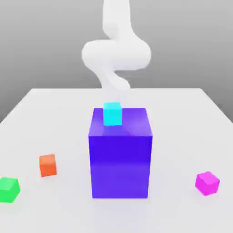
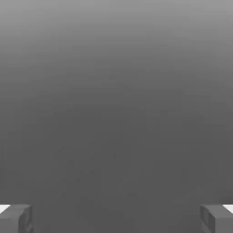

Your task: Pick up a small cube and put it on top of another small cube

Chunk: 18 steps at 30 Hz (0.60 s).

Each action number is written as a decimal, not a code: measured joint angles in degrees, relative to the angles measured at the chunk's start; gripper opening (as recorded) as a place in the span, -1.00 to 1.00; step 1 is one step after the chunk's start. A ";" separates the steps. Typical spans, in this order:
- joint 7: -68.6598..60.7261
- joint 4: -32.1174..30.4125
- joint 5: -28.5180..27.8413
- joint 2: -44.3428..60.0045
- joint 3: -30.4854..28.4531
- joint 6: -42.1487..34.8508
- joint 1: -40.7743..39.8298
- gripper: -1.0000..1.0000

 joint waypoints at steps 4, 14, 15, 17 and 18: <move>-5.92 -2.16 -5.94 8.93 3.72 3.23 1.45 0.00; -23.05 -7.36 -16.21 30.21 9.47 11.12 6.81 0.00; -25.15 -7.91 -16.68 32.22 9.91 12.02 7.46 0.00; -29.67 -9.05 -17.19 36.11 10.96 13.91 9.14 0.00; -32.07 -9.64 -17.26 37.99 11.37 14.91 10.09 0.00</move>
